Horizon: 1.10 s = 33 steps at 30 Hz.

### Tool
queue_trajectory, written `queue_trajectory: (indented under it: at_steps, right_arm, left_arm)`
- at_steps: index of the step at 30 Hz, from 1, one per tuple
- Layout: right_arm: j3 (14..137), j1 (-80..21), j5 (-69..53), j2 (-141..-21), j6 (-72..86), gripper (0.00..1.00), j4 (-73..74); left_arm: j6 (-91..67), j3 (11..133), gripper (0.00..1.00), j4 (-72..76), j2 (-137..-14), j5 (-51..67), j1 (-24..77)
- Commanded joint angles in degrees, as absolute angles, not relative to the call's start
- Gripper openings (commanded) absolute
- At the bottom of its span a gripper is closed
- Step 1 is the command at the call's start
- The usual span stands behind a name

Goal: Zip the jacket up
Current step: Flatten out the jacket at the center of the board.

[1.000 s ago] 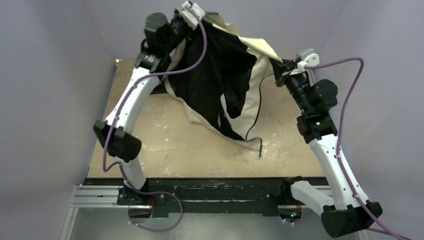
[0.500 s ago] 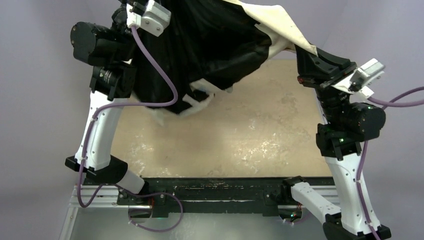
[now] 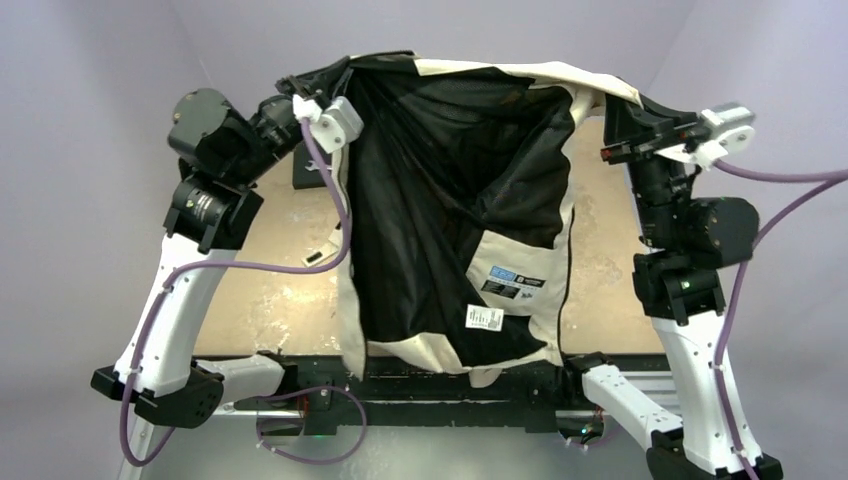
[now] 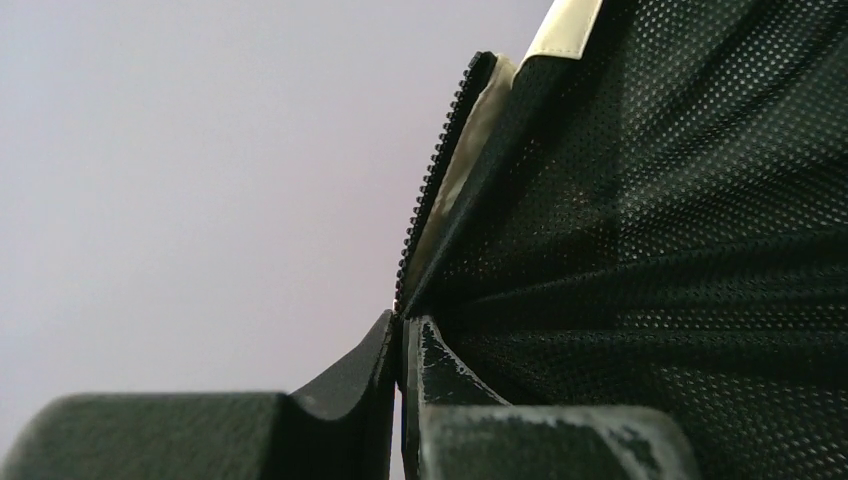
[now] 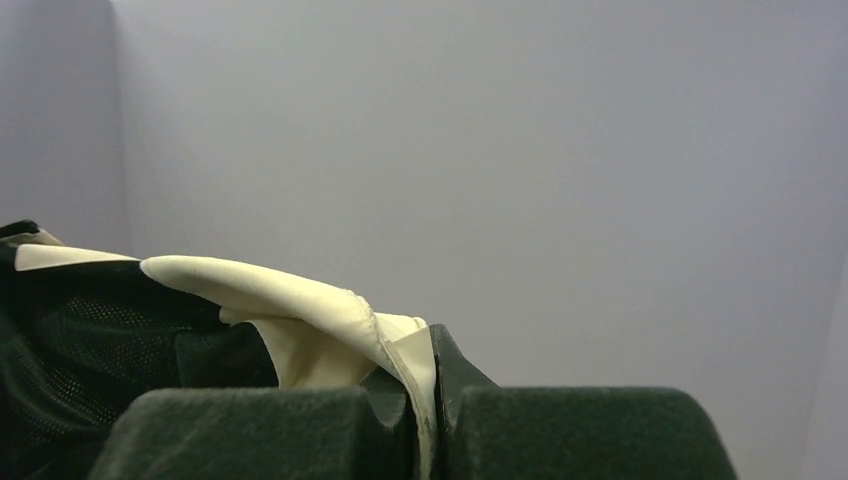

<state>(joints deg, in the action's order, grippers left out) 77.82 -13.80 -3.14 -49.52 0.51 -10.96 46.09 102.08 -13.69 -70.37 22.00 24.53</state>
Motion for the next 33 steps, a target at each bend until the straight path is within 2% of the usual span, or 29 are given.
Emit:
queue_trajectory:
  at_steps: [1, 3, 6, 7, 8, 12, 15, 18, 23, 28, 33]
  right_arm:
    - [76.32, -12.52, 13.09, -51.35, -4.04, 0.0, -10.04]
    - [76.53, -12.57, 16.17, -53.17, -4.0, 0.0, -8.14]
    - [75.85, -12.57, 17.43, -55.14, -3.94, 0.0, -7.26]
    - [75.59, -12.61, 17.81, -55.83, -3.84, 0.0, -6.54]
    - [75.32, -12.53, 18.09, -56.37, -3.8, 0.0, -5.92]
    - [72.18, -12.57, 19.68, -56.69, -3.68, 0.0, -5.13]
    - [69.1, -12.57, 18.74, -55.18, -4.12, 0.0, -6.39]
    - [63.33, -12.52, 7.9, -50.39, -5.94, 0.0, -11.66]
    - [58.29, -12.57, -7.78, -45.91, -8.22, 0.0, -15.72]
    - [61.06, -12.57, -9.99, -47.49, -8.11, 0.0, -9.31]
    - [59.08, -12.59, -10.97, -45.36, -8.21, 0.0, -8.07]
  left_arm:
    - [49.03, 98.39, 0.0, -9.61, -69.38, 10.44, 22.06]
    - [50.12, 96.78, 0.01, -10.21, -69.88, 9.53, 22.06]
    - [49.33, 93.5, 0.46, -13.3, -71.09, 8.96, 22.06]
    - [48.24, 92.14, 0.66, -14.7, -71.51, 8.51, 22.05]
    - [46.59, 90.72, 0.73, -15.7, -71.95, 7.81, 22.06]
    - [37.92, 85.47, 0.77, -20.29, -73.21, 8.78, 22.06]
    - [34.95, 80.57, 0.83, -22.09, -73.15, 12.69, 22.06]
    - [32.38, 76.7, 0.85, -21.86, -74.91, 15.65, 22.06]
    - [29.03, 81.53, 0.92, -22.69, -81.72, 21.23, 24.98]
    - [27.99, 85.67, 0.96, -25.29, -87.68, 22.05, 33.95]
    - [21.81, 84.22, 0.98, -17.49, -92.98, 20.14, 36.39]
